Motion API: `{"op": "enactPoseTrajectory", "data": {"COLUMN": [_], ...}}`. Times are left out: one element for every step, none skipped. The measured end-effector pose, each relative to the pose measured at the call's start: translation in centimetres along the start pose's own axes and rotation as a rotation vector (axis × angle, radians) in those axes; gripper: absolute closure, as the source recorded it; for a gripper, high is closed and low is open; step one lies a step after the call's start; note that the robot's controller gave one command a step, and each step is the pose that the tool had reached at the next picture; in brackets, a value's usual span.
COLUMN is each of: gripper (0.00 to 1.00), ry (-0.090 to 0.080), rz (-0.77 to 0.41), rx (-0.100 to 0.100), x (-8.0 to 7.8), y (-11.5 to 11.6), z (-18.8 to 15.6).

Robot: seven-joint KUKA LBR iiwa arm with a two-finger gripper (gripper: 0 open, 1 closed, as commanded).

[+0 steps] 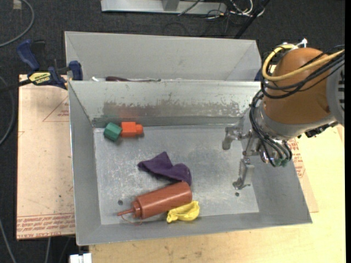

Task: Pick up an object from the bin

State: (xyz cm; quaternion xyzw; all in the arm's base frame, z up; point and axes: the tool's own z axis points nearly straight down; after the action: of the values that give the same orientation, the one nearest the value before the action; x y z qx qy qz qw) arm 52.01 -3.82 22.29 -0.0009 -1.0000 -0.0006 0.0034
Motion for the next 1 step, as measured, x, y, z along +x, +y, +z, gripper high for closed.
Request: {"op": "enactPoseTrajectory", "data": {"gripper": [0.00], "ry": [-0.008], "rz": [-0.002], "rx": [0.001], "x": [-0.15], "y": [0.02], "z": [-0.40]}}
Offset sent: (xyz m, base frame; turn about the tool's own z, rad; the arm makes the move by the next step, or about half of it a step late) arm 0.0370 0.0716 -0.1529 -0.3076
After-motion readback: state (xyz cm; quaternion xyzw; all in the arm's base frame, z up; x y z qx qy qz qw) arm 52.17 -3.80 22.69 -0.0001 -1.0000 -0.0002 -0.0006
